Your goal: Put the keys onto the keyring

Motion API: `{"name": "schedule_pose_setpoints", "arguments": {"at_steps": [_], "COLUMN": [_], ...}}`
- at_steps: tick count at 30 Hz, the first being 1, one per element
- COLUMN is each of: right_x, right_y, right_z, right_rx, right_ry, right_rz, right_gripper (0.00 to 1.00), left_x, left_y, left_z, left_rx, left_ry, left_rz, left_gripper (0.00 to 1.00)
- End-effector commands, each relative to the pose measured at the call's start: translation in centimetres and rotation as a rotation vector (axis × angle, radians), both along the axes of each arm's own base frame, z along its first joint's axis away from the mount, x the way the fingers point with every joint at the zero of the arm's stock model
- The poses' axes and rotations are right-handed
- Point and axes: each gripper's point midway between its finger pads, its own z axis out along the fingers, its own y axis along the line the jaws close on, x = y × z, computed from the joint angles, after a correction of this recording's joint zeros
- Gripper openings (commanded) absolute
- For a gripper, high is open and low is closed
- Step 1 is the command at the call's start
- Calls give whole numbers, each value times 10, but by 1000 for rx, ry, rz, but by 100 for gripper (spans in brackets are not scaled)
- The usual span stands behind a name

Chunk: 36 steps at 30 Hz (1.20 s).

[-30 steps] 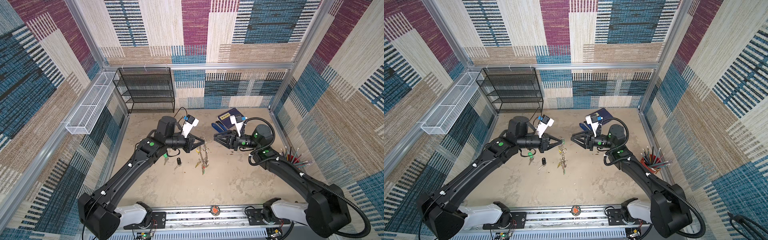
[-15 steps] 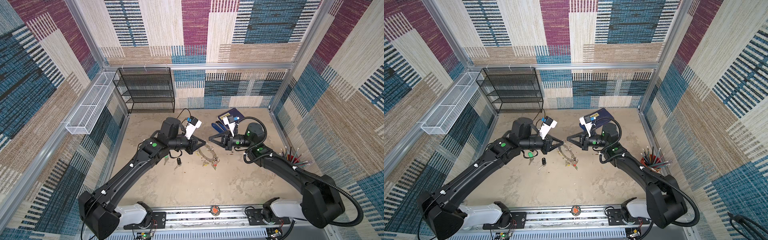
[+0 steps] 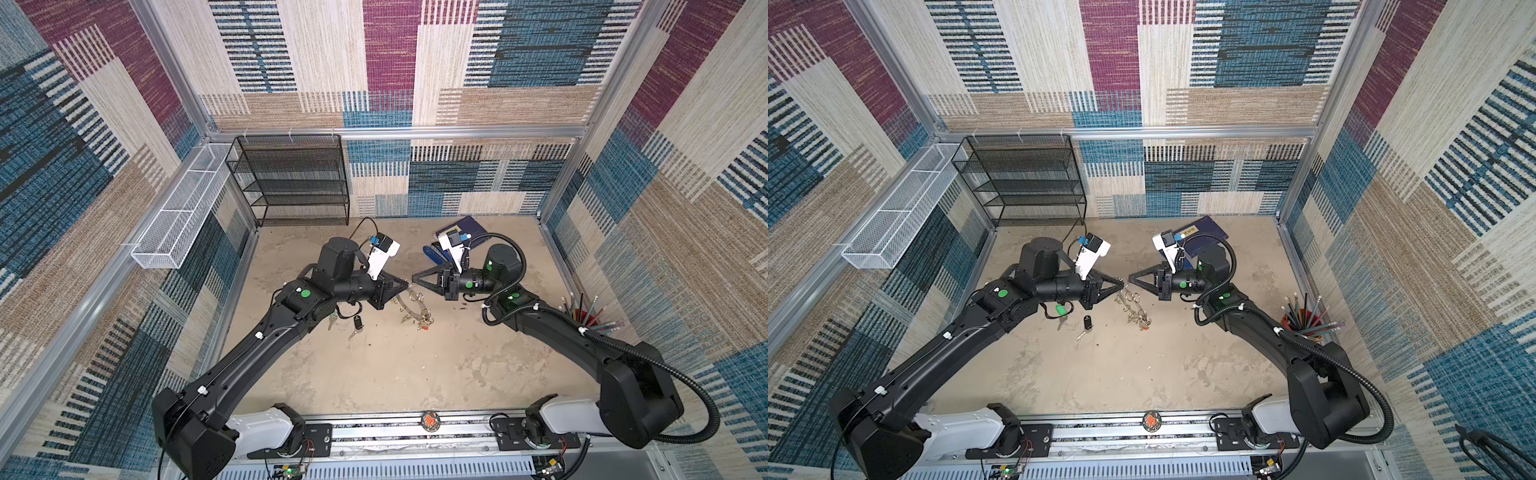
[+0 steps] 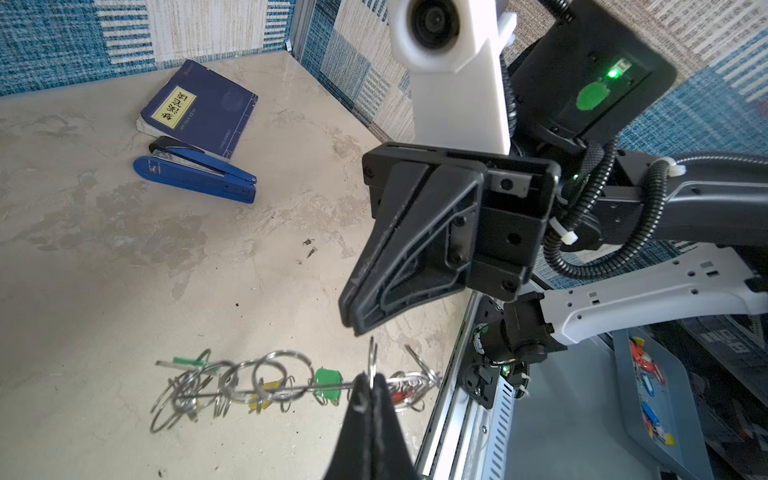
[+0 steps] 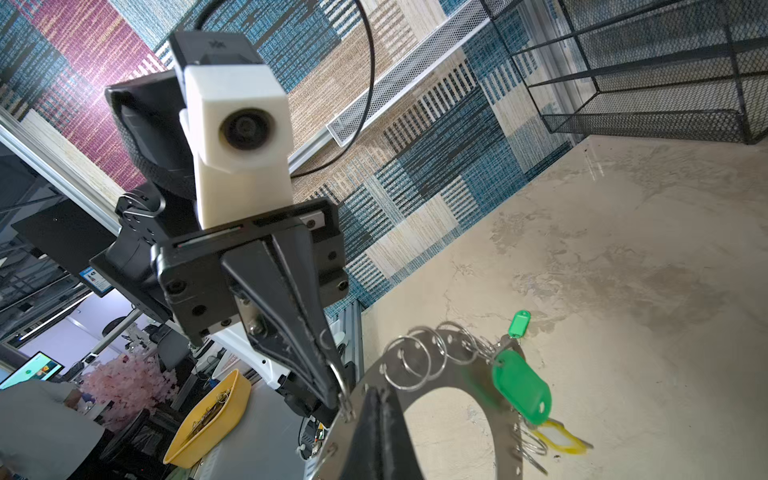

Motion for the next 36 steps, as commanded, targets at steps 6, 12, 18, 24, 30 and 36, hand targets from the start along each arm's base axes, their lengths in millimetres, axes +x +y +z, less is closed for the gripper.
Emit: {"name": "schedule_pose_setpoints", "arguments": {"at_steps": [6,12,18,24,30,36], "right_x": [-6,-10,-11,-15,-22,-28], "right_y": [5,5,5,3,1,-2], "right_z": [6,6,6,9,12,15], "right_rx": [11,13,8,13,19,30], "right_ry": [-37,-39,-44,-56,-71,-83], "right_rz": [23,37,29,36,45,53], "right_gripper": [2,1,1,1,1,0], "left_x": [7,11,19,27,31,32], "left_y": [-5,-5,-1,0,2,3], "left_z": [10,4,-5,-14,-19,-18], "left_rx": [-28,-3,41,74,95,96], "left_ry": [-54,-47,-34,-14,-8,-6], "left_rz": [1,18,59,94,110,120], "left_gripper": [0,0,0,0,0,0]}}
